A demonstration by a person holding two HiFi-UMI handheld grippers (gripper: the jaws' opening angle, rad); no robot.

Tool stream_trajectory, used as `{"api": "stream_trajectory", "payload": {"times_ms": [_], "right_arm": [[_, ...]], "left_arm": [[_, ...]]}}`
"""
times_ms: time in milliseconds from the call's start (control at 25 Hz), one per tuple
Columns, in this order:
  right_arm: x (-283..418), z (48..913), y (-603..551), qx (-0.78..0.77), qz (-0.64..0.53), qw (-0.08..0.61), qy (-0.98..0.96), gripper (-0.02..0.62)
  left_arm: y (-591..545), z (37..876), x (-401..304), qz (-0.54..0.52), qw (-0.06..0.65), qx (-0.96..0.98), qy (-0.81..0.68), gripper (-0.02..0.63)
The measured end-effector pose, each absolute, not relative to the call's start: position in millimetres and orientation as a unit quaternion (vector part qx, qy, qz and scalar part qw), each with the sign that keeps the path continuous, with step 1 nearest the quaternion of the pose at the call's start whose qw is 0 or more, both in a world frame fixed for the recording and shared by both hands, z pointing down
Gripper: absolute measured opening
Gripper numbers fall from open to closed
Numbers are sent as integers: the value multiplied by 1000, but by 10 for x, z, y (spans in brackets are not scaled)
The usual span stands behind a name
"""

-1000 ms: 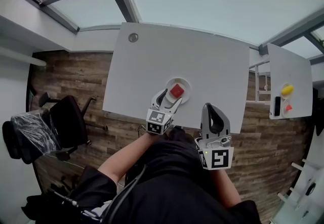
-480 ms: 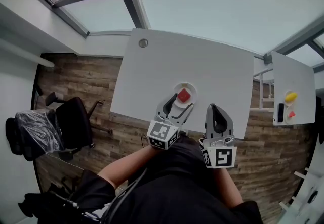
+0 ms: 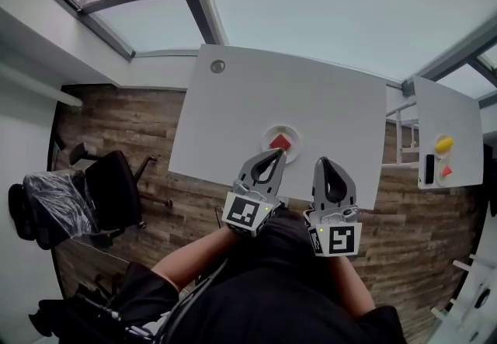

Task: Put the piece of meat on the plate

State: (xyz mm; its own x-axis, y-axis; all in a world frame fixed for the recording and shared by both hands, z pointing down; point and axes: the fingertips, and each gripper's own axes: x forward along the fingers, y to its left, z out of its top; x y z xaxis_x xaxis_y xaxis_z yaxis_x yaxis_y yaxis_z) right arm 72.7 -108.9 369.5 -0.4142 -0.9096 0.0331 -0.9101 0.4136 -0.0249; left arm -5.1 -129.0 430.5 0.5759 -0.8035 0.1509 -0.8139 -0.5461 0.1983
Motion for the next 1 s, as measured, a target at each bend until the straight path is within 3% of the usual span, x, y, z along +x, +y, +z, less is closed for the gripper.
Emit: {"api": "stream_trajectory", "payload": {"times_ms": [240,1000], "right_arm": [[742,3819,-1055,534,26,19,-845,5],[725,3712,-955,526,0,1,-850,5]], "left_arm": [[-1220,4204,23,1,71,876,-477,5],[-1133,4072,45,3,57,866,-496,5]]}}
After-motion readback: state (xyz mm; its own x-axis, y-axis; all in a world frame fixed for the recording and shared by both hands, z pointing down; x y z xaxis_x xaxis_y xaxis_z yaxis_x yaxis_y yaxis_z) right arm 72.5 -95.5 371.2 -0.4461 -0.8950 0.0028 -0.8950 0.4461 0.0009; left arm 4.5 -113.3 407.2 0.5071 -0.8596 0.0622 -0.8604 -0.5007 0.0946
